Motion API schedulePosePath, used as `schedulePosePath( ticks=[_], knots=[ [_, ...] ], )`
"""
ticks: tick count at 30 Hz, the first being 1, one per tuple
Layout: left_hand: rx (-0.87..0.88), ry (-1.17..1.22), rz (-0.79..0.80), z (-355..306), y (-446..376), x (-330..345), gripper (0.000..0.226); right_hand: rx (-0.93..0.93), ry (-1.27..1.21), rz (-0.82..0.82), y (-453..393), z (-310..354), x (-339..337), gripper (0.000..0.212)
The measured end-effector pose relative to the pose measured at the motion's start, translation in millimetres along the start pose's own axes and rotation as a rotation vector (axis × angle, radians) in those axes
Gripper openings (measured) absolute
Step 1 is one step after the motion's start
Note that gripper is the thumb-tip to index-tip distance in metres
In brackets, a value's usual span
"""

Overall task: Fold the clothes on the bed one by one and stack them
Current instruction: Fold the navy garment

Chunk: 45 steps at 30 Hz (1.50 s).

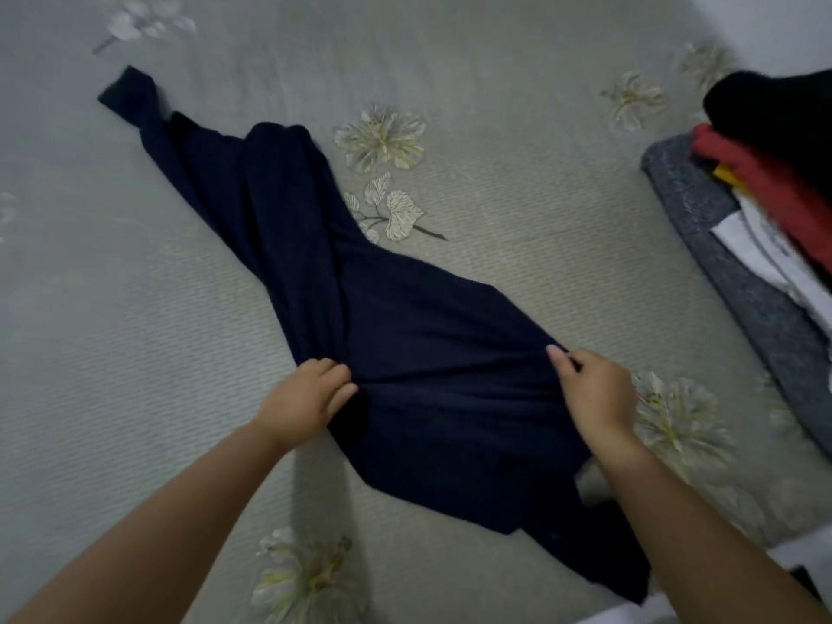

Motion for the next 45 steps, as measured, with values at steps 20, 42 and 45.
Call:
schedulePosePath(
  ticks=[20,42,45],
  knots=[
    [-0.962,0.439,-0.19,19,-28,13,0.068,-0.496,0.517,0.424,-19,119,87,0.06],
    [-0.735,-0.224,0.187,1,29,-14,0.053,-0.321,0.234,0.474,-19,118,82,0.082],
    [-0.736,-0.091,0.116,11,19,-1,0.065,-0.439,0.038,0.422,-14,120,92,0.07]
  ],
)
Point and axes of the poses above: each hand's wrist, its own y-axis away from the middle knuckle, its own x-axis out of the palm, z = x × y, the point moved 2 cm from there along -y, towards the middle knuckle, and after that the axes turned 9 degrees about -y, right-handed, at the moved point
